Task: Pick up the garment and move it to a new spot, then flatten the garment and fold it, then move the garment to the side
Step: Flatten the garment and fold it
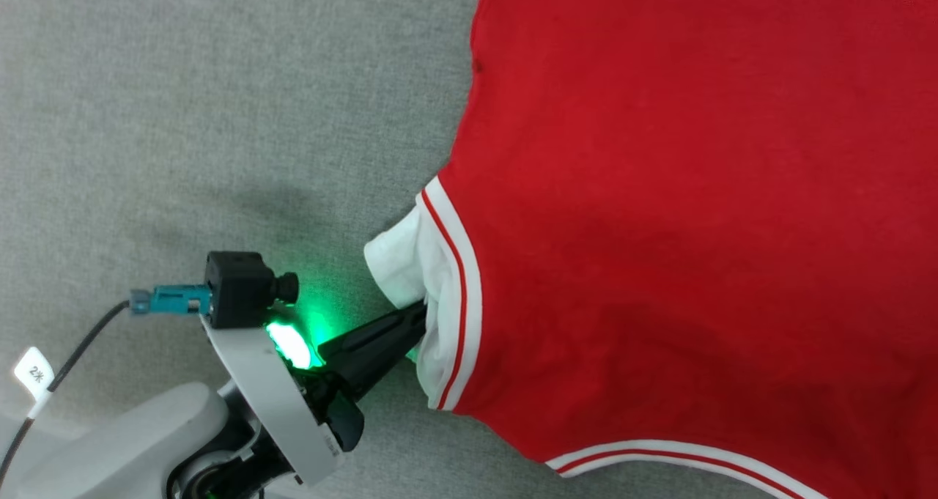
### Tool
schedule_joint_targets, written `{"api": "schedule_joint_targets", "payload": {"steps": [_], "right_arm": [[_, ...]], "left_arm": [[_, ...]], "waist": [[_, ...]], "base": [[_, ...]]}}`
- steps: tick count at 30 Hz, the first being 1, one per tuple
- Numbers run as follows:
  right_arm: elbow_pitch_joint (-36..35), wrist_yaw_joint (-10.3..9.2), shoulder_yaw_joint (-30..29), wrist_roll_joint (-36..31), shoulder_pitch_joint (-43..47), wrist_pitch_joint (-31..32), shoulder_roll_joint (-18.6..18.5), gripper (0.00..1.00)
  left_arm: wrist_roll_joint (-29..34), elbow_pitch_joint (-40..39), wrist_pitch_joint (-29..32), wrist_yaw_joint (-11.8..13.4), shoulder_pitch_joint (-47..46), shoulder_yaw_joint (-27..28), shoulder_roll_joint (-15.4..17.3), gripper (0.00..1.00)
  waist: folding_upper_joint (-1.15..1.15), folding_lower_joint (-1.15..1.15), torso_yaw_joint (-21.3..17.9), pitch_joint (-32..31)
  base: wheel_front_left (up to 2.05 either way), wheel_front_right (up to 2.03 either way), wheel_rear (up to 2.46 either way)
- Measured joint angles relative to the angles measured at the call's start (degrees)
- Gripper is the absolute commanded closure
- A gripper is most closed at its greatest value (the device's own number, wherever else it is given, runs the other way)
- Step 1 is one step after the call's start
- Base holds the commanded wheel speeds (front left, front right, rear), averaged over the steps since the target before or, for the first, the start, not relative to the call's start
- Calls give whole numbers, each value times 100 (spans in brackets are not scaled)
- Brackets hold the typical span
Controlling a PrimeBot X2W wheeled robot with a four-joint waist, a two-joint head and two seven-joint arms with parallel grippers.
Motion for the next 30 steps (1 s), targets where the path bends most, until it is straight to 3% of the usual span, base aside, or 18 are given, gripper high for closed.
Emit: {"api": "schedule_joint_targets", "payload": {"steps": [6,7,9,10,20,25,30], "right_arm": [[65,0,8,-323,-168,107,14,0],[66,0,-20,-323,-191,105,22,17],[67,0,-40,-335,-216,93,31,95],[69,0,-41,-345,-231,76,41,100],[67,0,215,38,103,-377,77,100],[-286,1,684,812,692,-528,-188,100],[-1145,0,877,1745,1635,-494,-633,100]], "left_arm": [[2,-122,-97,-22,-104,-71,37,100],[-3,-132,-109,-24,-115,-81,45,100],[-10,-143,-144,-24,-138,-109,57,100],[-18,-146,-159,-25,-147,-118,64,100],[-99,7,-403,-23,-176,-213,100,100],[-181,137,-516,-4,-89,-220,124,100],[-325,243,-608,30,116,-134,198,100]], "waist": [[0,0,106,262],[0,0,115,288],[0,0,121,320],[0,0,116,323],[0,0,1,81],[0,0,-121,-207],[0,0,-302,-540]], "base": [[0,0,0],[0,0,0],[0,0,0],[0,0,0],[0,0,0],[0,0,0],[0,0,0]]}}
